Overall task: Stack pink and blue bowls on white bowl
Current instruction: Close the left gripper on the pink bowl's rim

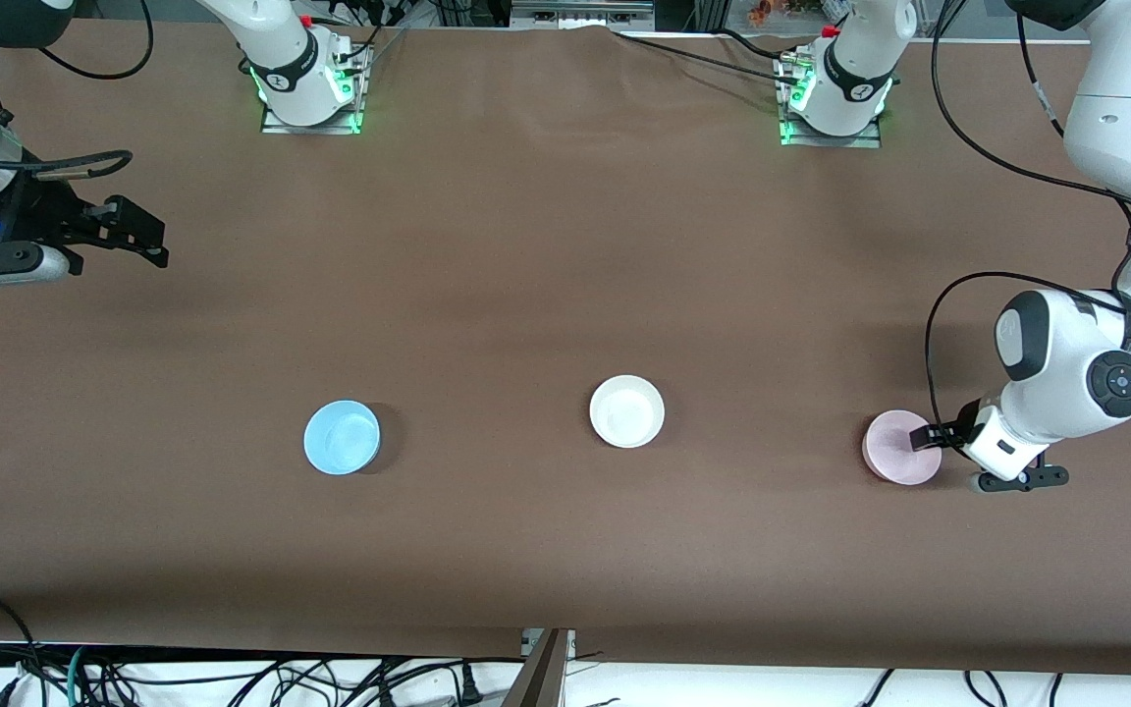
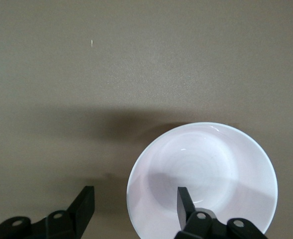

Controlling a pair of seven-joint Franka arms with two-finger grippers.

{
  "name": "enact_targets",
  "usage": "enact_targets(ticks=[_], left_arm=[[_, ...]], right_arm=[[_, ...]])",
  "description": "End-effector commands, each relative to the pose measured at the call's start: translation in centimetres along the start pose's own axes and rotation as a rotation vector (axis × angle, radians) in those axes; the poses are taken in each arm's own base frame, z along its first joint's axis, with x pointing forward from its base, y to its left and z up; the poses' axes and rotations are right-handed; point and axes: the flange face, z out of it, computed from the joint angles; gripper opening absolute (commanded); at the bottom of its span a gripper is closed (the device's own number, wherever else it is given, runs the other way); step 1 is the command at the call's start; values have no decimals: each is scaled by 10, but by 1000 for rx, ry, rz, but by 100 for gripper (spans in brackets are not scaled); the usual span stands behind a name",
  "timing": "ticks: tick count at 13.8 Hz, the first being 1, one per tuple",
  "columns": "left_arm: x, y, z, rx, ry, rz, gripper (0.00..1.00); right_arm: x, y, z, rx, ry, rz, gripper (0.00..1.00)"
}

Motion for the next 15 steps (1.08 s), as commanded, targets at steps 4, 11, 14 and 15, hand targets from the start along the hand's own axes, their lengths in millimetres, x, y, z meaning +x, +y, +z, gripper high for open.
enact_targets(ticks=[4, 11, 14, 15], left_arm=[[-8, -1, 6, 19, 3, 31, 60], [-9, -2, -14, 34, -5, 39, 56], [-10, -1, -15, 35, -11, 39, 54], [-10, -1, -16, 36, -12, 39, 54]], right_arm=[[4, 0, -5, -5, 5, 1, 100], [4, 2, -6, -5, 6, 10, 100], [4, 4, -5, -5, 6, 14, 100], [5, 4, -6, -5, 8, 14, 100]])
